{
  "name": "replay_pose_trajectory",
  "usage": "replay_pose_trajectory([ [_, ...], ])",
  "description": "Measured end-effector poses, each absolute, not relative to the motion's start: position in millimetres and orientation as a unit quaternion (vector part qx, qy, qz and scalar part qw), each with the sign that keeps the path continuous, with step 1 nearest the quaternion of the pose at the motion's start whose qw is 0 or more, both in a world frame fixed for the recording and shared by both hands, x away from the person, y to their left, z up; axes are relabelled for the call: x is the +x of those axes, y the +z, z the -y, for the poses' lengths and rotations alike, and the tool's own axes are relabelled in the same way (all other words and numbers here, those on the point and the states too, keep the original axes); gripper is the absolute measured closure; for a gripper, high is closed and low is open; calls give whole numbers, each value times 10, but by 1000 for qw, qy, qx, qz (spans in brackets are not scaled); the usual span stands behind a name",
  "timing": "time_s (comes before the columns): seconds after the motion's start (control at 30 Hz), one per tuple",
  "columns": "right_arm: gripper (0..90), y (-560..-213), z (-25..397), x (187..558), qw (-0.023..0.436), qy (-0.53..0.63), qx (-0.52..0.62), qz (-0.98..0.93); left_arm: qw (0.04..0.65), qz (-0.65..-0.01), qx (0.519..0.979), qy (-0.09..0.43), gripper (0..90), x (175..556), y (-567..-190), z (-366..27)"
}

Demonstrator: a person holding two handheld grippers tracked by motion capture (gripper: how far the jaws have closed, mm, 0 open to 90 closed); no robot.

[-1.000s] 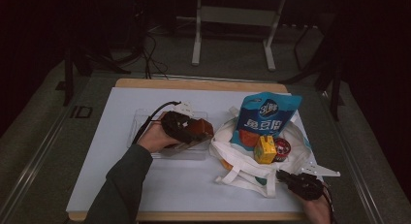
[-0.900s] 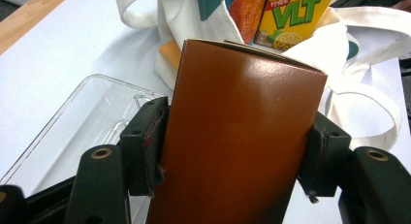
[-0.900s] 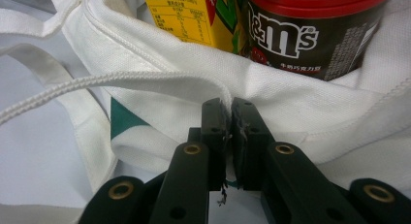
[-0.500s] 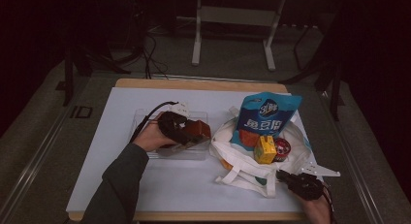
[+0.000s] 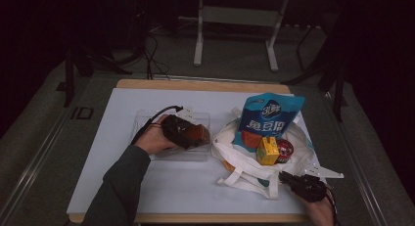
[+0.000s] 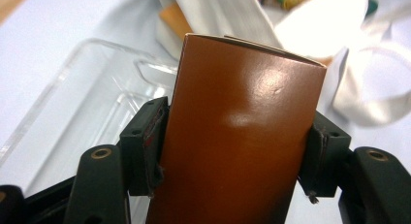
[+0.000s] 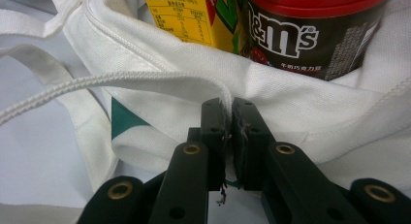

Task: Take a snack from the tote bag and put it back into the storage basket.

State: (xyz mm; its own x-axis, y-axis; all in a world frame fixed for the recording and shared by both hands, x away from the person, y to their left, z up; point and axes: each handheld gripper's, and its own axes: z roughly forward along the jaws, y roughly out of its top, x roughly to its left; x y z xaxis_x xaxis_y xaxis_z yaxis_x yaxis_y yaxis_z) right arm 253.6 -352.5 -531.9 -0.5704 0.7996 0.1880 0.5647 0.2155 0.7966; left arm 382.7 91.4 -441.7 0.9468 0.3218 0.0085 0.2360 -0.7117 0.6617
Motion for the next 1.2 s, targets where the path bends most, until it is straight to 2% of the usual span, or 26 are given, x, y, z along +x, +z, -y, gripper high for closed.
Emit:
replay_pose_trajectory([
  [1.2,836,-5320,3526,2536,132,442,445,-768,304,-182,935,-3,306,3864,-4536,-769],
])
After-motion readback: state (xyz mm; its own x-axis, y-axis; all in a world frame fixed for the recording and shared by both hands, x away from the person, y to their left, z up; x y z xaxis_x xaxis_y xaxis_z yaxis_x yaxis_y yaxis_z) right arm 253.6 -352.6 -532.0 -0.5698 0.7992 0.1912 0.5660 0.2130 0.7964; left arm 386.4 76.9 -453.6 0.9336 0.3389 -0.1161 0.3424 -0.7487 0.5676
